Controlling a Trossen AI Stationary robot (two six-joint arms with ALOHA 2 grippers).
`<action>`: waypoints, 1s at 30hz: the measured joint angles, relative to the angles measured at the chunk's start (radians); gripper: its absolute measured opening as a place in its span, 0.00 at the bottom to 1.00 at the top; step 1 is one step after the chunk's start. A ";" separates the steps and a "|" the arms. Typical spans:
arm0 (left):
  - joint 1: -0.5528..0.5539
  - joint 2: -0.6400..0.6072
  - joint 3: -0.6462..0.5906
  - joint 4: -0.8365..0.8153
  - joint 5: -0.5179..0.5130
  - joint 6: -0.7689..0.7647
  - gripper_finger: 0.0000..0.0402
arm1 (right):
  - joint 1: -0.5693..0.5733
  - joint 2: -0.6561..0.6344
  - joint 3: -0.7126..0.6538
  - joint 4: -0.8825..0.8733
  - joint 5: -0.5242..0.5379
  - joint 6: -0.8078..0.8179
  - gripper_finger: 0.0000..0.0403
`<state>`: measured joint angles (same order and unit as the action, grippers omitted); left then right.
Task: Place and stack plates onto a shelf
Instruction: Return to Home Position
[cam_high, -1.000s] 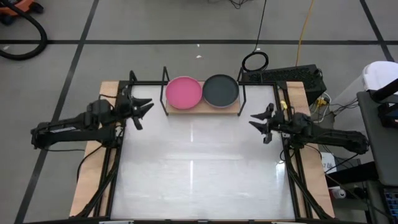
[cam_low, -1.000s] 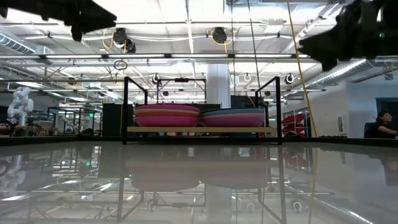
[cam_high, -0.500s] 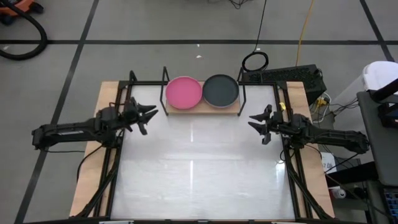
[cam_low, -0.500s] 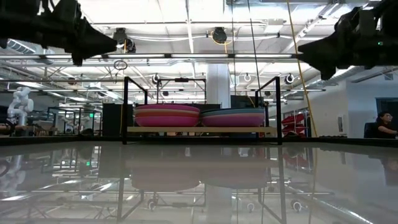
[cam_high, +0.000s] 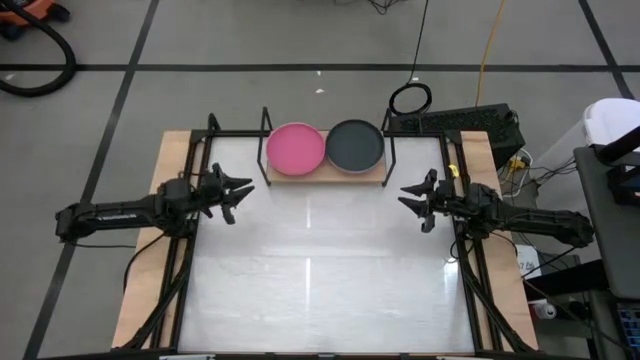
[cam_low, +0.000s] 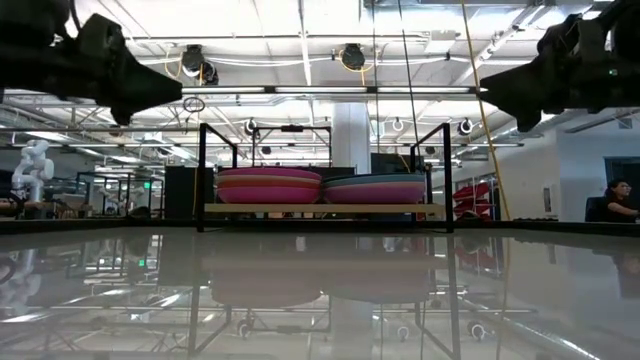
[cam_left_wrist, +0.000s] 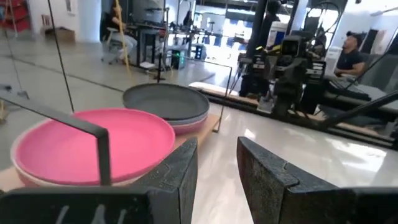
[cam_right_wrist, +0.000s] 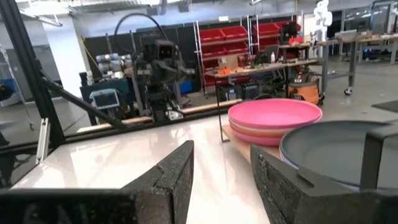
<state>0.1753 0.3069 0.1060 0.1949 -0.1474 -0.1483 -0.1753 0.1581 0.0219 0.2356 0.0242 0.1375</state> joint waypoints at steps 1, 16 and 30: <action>0.000 -0.021 0.003 -0.027 0.000 0.015 0.29 | 0.000 0.000 0.000 -0.008 0.000 0.000 0.35; 0.000 -0.285 -0.095 -0.136 -0.011 0.059 0.29 | 0.000 0.000 -0.001 -0.018 0.000 0.000 0.35; 0.002 -0.282 -0.095 -0.160 -0.007 0.039 0.01 | 0.000 0.000 -0.002 -0.024 0.001 -0.053 0.35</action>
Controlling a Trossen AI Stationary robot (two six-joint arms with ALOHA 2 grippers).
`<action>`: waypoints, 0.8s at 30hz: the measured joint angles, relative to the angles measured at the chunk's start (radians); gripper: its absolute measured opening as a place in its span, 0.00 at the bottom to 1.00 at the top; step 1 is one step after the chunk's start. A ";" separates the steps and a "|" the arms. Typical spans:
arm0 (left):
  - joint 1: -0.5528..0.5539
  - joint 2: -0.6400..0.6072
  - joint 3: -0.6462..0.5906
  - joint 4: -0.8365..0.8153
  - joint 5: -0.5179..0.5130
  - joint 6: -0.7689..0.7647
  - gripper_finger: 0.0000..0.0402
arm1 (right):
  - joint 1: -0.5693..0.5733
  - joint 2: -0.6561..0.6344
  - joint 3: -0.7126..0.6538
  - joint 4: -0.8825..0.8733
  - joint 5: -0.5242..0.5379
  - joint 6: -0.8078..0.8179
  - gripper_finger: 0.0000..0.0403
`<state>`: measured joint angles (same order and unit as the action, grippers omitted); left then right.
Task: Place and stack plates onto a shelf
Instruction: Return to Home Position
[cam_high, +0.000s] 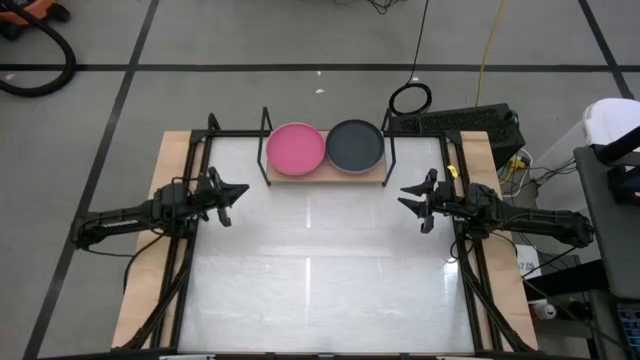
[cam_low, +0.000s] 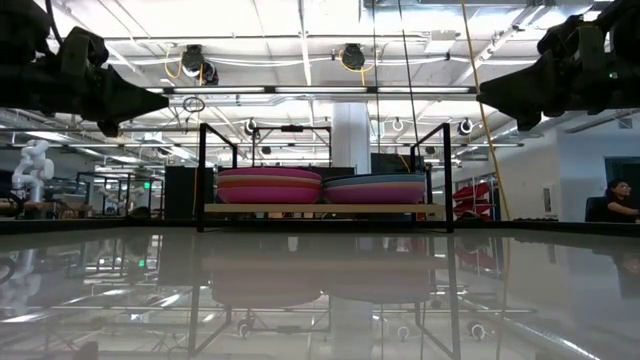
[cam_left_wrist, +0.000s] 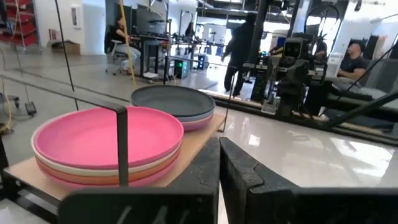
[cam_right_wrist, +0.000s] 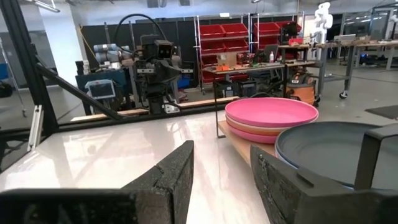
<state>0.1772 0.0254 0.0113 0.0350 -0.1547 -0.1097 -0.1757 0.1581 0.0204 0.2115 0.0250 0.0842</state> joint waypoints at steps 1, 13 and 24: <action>0.000 0.000 0.000 0.000 0.000 -0.016 0.01 | 0.000 0.000 0.000 0.000 0.000 -0.004 0.34; 0.000 0.000 -0.001 0.014 -0.004 -0.044 0.03 | 0.000 0.000 0.000 -0.038 0.000 -0.032 0.03; 0.000 0.001 -0.002 0.024 -0.005 -0.043 0.04 | 0.000 0.000 0.000 -0.038 0.000 0.034 0.09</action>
